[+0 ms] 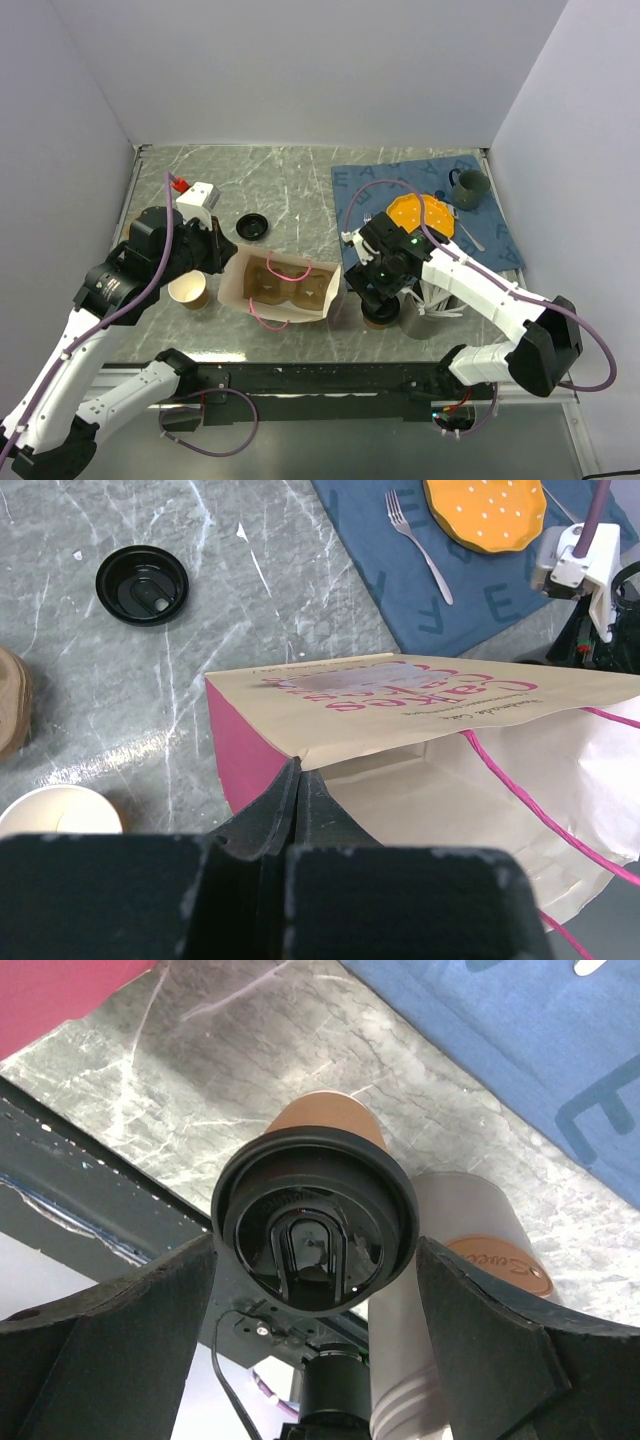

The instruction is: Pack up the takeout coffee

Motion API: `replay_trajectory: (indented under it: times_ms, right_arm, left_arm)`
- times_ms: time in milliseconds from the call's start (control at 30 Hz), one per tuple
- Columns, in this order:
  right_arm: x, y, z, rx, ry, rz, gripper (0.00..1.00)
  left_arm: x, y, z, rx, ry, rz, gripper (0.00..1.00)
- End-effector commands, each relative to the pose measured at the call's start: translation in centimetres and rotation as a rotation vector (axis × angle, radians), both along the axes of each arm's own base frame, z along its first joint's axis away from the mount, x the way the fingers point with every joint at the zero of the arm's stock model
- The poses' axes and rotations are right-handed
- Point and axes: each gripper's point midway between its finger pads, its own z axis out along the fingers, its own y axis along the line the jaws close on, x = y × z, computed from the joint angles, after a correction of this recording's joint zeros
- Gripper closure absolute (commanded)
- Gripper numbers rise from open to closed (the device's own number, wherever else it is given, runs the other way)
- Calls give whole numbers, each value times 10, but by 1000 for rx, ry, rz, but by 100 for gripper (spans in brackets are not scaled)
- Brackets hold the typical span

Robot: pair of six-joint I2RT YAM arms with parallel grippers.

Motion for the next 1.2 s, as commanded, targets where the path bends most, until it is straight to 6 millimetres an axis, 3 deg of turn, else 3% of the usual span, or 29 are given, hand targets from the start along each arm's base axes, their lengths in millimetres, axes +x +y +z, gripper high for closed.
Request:
replay_trajectory:
  times_ms: [0, 667, 1000, 1167]
  right_arm:
    - [3, 4, -1, 6, -40, -19, 12]
    - [0, 4, -14, -20, -33, -54, 14]
    - [1, 2, -15, -28, -50, -58, 32]
    - [7, 5, 1, -5, -81, -53, 41]
  left_arm:
    - [2, 0, 18, -24, -46, 1, 99]
    - [4, 0, 17, -20, -41, 9, 99]
    - [4, 3, 9, -45, 36, 83, 99]
    - [7, -1, 15, -106, 36, 109, 99]
